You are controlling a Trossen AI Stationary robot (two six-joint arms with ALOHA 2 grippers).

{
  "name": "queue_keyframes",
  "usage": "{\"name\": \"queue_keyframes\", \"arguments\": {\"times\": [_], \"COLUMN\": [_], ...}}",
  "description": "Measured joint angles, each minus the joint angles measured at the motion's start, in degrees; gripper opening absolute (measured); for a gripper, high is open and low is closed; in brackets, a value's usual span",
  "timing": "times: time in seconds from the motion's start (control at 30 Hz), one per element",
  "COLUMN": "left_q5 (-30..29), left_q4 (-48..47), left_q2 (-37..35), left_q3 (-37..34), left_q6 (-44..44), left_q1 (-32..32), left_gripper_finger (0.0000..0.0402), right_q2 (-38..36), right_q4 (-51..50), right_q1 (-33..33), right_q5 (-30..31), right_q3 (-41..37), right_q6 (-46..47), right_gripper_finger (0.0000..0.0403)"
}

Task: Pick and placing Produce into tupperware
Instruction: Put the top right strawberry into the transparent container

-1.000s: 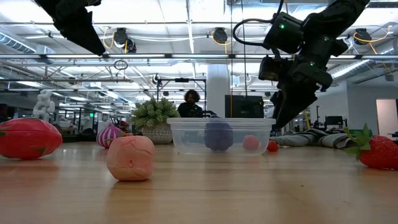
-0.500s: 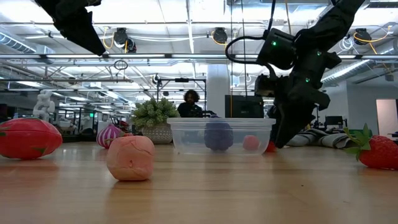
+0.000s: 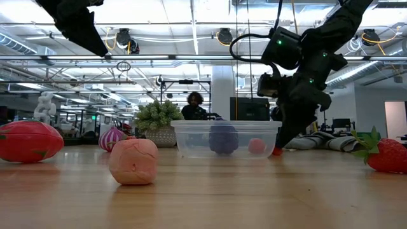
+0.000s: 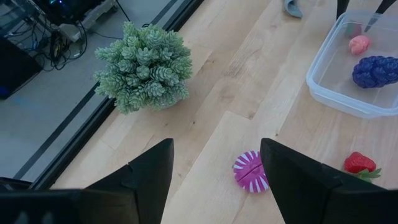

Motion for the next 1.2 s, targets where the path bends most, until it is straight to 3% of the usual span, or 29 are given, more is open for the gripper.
{"name": "queue_keyframes", "arguments": {"times": [0.47, 1.2], "left_q5": [0.00, 0.00], "left_q4": [0.00, 0.00], "left_q2": [0.00, 0.00], "left_q3": [0.00, 0.00], "left_q6": [-0.04, 0.30], "left_q1": [0.00, 0.00], "left_gripper_finger": [0.0243, 0.0243], "right_q2": [0.00, 0.00], "right_q4": [-0.80, -1.01], "right_q1": [0.00, 0.00], "right_q5": [0.00, 0.03], "right_q3": [0.00, -0.04], "right_q6": [3.15, 3.26], "right_gripper_finger": [0.0203, 0.0136]}}
